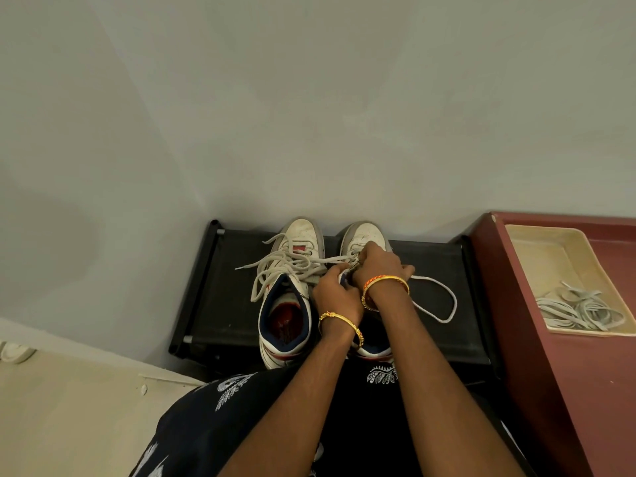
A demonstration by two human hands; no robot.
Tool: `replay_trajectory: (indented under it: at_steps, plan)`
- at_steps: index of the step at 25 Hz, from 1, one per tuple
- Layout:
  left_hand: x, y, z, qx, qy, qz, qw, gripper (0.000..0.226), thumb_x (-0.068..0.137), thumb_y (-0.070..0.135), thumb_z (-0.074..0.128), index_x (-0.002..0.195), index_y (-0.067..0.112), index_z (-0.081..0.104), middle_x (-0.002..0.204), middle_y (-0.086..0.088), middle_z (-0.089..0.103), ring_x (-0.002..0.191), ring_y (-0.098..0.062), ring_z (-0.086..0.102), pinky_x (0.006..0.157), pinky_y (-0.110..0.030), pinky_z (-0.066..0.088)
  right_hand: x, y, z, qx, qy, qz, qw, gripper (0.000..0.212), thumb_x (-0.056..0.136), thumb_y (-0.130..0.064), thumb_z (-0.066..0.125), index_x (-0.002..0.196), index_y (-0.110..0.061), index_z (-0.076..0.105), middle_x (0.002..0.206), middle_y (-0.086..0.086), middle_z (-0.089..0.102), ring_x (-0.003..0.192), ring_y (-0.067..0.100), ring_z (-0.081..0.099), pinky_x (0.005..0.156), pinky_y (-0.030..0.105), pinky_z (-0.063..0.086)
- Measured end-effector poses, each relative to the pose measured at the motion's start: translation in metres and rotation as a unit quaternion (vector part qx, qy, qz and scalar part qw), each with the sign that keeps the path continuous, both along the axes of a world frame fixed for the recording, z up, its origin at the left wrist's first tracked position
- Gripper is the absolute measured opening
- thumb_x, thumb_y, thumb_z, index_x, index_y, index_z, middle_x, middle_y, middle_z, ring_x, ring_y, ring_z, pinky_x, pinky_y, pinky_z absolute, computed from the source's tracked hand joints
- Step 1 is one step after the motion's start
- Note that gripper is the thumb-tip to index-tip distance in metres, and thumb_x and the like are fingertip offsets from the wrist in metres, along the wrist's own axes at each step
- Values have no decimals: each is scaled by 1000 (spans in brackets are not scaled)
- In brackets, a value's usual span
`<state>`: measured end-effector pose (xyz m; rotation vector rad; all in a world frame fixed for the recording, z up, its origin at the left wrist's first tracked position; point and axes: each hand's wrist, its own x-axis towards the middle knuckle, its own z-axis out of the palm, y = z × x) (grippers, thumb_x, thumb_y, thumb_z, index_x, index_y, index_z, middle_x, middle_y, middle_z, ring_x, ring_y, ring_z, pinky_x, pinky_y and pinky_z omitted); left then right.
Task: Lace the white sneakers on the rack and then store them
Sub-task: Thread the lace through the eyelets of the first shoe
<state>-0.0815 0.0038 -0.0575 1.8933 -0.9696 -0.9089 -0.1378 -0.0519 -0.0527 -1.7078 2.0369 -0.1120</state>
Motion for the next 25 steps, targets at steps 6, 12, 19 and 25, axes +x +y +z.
replay_trajectory:
  at_steps: [6,12,19,25]
  plan:
    - [-2,1,3,-3,-12,38,999,41,84,-12,46,116,5,64,114,-14,66,107,-24,60,77,-13,38,-20,0,7,-77,-99,-98,987,7,81,-20,71,79,-27,69,97,-2,69,110,23,52,95,40,26]
    - [-1,1,7,13,-9,46,999,41,86,-11,46,120,4,61,118,-14,63,109,-23,59,76,-9,35,-103,9,18,-149,-143,-338,918,8,82,-14,65,81,-22,67,91,4,66,108,30,53,97,47,27]
    - [-3,2,9,15,7,37,999,40,86,-11,48,120,4,61,118,-14,63,109,-23,58,82,-17,41,-88,6,12,-149,-105,-256,949,18,85,-14,60,101,-15,68,114,12,62,118,36,44,102,49,31]
    - [0,1,5,-3,10,27,1000,39,83,-12,49,116,3,64,114,-14,66,109,-25,60,88,-23,43,-8,-1,6,13,-90,15,996,19,88,-20,60,107,-18,63,112,6,64,115,28,50,105,43,28]
